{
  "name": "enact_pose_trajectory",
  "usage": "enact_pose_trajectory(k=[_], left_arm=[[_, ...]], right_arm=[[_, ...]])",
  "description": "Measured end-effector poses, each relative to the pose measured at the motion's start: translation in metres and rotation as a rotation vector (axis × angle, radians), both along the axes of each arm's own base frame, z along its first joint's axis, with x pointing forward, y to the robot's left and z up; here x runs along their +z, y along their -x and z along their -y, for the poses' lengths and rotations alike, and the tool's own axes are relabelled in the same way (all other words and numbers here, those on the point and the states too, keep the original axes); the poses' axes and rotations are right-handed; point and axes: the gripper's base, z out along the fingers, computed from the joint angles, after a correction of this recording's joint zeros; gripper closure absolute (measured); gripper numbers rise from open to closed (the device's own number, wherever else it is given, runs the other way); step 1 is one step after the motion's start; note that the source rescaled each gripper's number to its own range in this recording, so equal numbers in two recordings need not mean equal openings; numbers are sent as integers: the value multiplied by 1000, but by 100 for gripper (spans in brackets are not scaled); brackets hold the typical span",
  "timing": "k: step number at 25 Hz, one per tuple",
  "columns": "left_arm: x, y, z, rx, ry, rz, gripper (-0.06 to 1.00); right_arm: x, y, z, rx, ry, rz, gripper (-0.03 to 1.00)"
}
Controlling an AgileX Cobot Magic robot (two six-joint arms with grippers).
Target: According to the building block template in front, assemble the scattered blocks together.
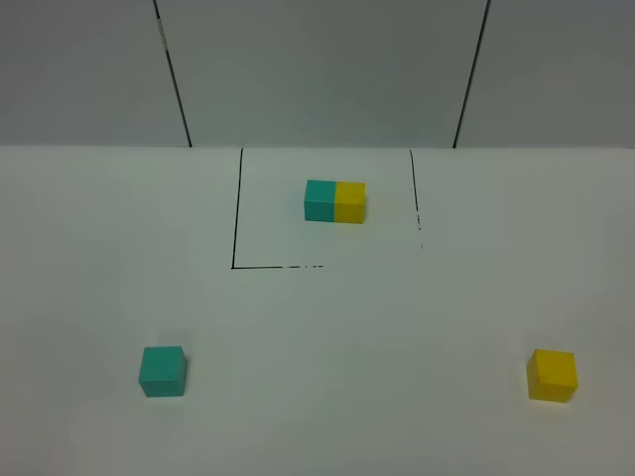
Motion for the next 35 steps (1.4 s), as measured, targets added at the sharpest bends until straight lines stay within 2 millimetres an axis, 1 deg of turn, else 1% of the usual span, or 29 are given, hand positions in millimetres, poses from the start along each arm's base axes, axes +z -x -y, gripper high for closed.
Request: enact_pose_trajectory(k=[35], left_arm=[[0,0,0,0,0,0,23]], right_arm=[[0,0,0,0,0,0,-3]])
